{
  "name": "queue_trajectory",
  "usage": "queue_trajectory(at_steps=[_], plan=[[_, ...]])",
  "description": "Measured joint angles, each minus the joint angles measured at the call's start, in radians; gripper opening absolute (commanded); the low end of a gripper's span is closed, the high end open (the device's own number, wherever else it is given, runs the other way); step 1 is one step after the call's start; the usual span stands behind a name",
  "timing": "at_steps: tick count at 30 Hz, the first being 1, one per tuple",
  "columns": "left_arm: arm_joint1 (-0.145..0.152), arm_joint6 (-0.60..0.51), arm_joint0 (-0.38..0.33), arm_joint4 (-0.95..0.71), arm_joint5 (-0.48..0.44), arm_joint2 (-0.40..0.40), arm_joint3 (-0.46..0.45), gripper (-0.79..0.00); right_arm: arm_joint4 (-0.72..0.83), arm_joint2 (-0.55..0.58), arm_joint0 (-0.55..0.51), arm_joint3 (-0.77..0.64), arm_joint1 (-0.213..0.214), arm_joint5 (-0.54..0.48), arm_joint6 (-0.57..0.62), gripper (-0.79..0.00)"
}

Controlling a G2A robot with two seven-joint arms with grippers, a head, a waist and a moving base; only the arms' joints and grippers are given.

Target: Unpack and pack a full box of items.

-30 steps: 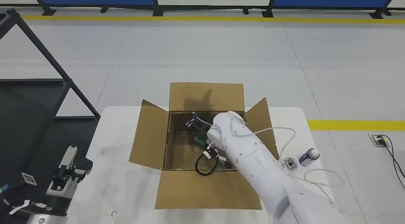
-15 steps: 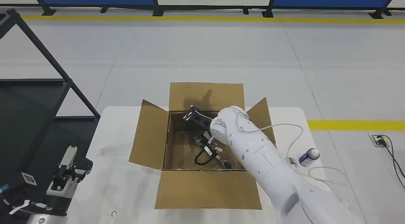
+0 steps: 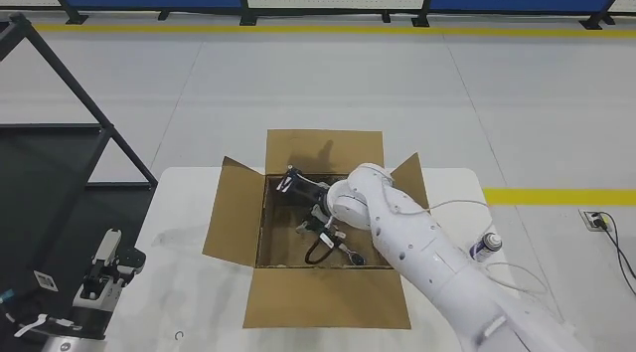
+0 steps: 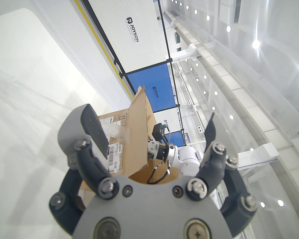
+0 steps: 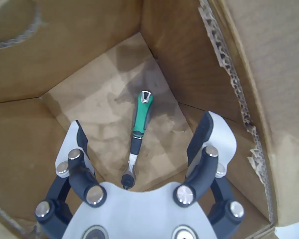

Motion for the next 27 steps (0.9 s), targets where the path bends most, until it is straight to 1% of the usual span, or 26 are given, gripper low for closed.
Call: queue_trajectory(at_steps=[4,5,8,11,13,23,27], plan=[[0.000,0.000,0.000,0.000,0.000,0.000,0.000,0.000,-0.035,0.116,-0.121,-0.273,0.083,0.010,0.115,0.000],[0.000,0.000,0.000,0.000,0.000,0.000,0.000,0.000,-0.046,0.160,-0.169,-0.368,0.109,0.009,0.151,0.000],[0.000,0.000,0.000,0.000,0.000,0.000,0.000,0.000,-0.084,0.268,-0.298,-0.599,0.162,0.014,0.229,0.000],[0.000,0.000,0.000,0.000,0.000,0.000,0.000,0.000,-0.112,0.339,-0.397,-0.770,0.189,0.038,0.269,0.000],[0.000,0.000,0.000,0.000,0.000,0.000,0.000,0.000,-0.113,0.343,-0.403,-0.794,0.189,0.041,0.270,0.000],[0.000,0.000,0.000,0.000,0.000,0.000,0.000,0.000,-0.110,0.341,-0.400,-0.775,0.189,0.040,0.266,0.000],[0.000,0.000,0.000,0.000,0.000,0.000,0.000,0.000,-0.079,0.358,-0.418,-0.782,0.191,0.017,0.184,0.000]])
